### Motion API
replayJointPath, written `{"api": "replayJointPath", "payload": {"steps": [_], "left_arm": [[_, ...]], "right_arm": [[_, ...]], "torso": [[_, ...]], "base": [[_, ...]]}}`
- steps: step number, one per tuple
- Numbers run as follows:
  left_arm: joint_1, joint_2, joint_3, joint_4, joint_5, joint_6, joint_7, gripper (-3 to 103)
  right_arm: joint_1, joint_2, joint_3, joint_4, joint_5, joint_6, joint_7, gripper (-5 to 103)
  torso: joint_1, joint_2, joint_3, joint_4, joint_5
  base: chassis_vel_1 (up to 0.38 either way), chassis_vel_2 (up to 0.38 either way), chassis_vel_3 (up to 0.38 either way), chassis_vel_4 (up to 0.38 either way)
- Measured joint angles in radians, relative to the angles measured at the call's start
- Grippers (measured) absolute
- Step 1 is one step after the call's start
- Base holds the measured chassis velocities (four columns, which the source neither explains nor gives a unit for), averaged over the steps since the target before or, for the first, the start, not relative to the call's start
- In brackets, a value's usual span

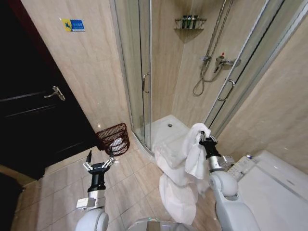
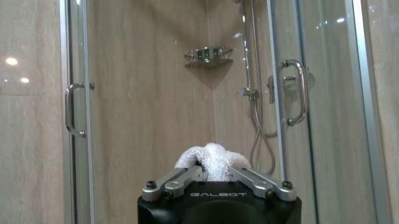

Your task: Discard the used towel into the hamper.

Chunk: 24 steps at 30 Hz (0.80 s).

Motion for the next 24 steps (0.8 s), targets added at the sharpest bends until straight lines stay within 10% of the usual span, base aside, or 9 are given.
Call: {"api": "replayJointPath", "payload": {"steps": [24], "left_arm": [[-0.001,-0.013,0.002,0.014,0.01,0.027,0.004,100]], "right_arm": [[-0.013,-0.001,-0.002,-0.02,-0.012,0.038,0.004,4]], "torso": [[0.0,0.0,0.0,-0.0001,0.0001]], "base": [[0.0,0.0,0.0,0.0]]}}
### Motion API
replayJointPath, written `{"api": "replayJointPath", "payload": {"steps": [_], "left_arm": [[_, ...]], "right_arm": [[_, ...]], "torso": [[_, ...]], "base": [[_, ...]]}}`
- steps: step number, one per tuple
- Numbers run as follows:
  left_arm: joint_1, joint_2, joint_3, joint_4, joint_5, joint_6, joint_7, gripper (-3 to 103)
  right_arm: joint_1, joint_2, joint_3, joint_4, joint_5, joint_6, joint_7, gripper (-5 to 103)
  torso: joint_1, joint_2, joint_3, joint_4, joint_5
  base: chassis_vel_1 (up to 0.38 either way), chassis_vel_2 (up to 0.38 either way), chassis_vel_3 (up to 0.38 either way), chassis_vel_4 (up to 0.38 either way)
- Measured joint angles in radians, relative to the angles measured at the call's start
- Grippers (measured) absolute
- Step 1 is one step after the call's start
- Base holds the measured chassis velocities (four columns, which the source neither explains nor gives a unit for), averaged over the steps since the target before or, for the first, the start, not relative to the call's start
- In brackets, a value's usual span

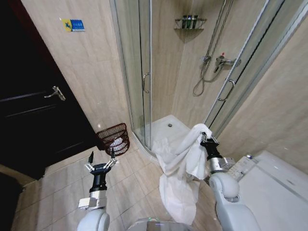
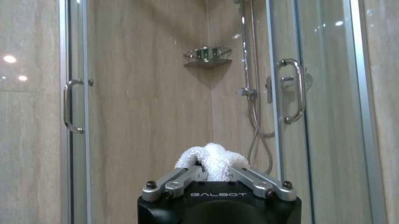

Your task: Discard the used towel into the hamper.

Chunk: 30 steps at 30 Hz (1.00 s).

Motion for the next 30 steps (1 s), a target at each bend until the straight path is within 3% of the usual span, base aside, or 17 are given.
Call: {"api": "replayJointPath", "payload": {"steps": [8,30], "left_arm": [[-0.007,-0.014,0.012,0.013,0.016,-0.001,0.002,100],[-0.004,-0.02,0.01,0.027,0.024,-0.016,0.0,100]], "right_arm": [[-0.009,-0.019,-0.02,0.052,0.058,-0.044,0.004,4],[-0.045,-0.009,-0.06,0.159,0.015,-0.045,0.001,4]], "torso": [[0.0,0.0,0.0,0.0,-0.0003],[0.0,0.0,0.0,0.0001,0.0]], "base": [[0.0,0.0,0.0,0.0],[0.09,0.093,0.093,0.095]]}}
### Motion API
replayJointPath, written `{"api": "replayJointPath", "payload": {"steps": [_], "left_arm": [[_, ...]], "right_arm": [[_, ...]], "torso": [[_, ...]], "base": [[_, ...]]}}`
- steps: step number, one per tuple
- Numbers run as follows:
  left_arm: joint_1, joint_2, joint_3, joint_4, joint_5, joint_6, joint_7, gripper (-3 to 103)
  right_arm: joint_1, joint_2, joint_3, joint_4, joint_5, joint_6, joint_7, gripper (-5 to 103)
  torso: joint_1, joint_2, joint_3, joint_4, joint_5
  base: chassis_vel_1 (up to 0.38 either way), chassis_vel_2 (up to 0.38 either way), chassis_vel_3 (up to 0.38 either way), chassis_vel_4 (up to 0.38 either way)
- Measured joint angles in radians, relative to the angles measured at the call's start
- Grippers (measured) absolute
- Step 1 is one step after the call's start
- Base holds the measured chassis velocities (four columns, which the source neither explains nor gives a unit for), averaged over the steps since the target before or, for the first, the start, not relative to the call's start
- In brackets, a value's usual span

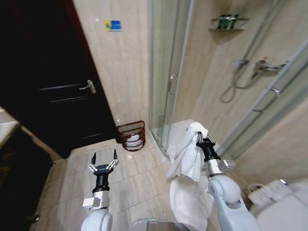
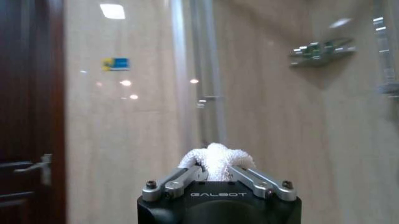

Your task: Discard the used towel into the hamper.

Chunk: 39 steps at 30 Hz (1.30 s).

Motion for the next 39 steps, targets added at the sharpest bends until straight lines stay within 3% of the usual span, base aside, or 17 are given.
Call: {"api": "replayJointPath", "payload": {"steps": [23,39], "left_arm": [[-0.005,0.0,-0.025,0.021,0.013,-0.043,-0.02,100],[0.003,-0.018,-0.009,0.005,0.072,-0.02,-0.021,100]], "right_arm": [[0.036,0.028,-0.032,-0.009,-0.104,-0.02,0.001,4],[0.034,0.027,-0.008,-0.053,-0.106,0.018,-0.025,4]], "torso": [[0.0,0.0,0.0,-0.0002,-0.0001],[0.0,0.0,0.0,0.0001,0.0]], "base": [[0.067,0.065,0.061,0.066],[0.0,0.0,0.0,0.0]]}}
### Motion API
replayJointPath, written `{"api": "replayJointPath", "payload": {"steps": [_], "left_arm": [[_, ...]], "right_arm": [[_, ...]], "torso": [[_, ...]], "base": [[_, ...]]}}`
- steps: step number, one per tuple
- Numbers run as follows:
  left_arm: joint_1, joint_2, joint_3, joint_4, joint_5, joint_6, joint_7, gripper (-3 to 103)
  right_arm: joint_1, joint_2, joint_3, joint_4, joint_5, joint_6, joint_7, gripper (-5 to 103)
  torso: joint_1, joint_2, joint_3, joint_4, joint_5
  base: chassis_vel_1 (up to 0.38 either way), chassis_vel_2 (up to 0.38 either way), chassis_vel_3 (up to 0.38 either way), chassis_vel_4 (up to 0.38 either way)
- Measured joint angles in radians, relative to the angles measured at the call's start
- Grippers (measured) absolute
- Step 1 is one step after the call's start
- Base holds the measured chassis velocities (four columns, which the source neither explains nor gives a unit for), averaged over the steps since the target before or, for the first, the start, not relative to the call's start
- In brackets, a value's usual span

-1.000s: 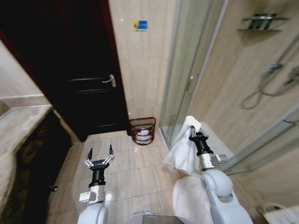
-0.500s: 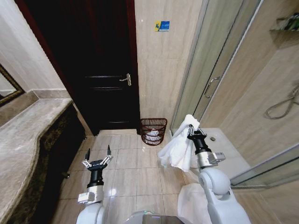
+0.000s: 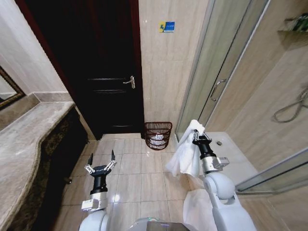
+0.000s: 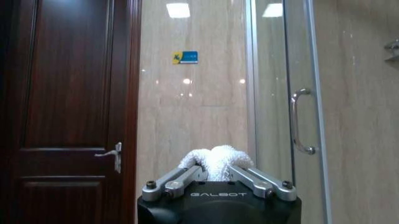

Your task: Discard the used towel into the hamper.

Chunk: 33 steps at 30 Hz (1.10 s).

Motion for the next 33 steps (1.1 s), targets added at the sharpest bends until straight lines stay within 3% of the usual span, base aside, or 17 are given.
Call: {"api": "replayJointPath", "payload": {"steps": [33], "left_arm": [[-0.002,0.009,0.085,0.001,0.071,0.028,-0.029,100]], "right_arm": [[-0.027,0.002,0.024,-0.039,0.003,0.063,-0.039,4]], "torso": [[0.0,0.0,0.0,-0.0002,-0.0001]], "base": [[0.007,0.007,-0.02,-0.023]]}}
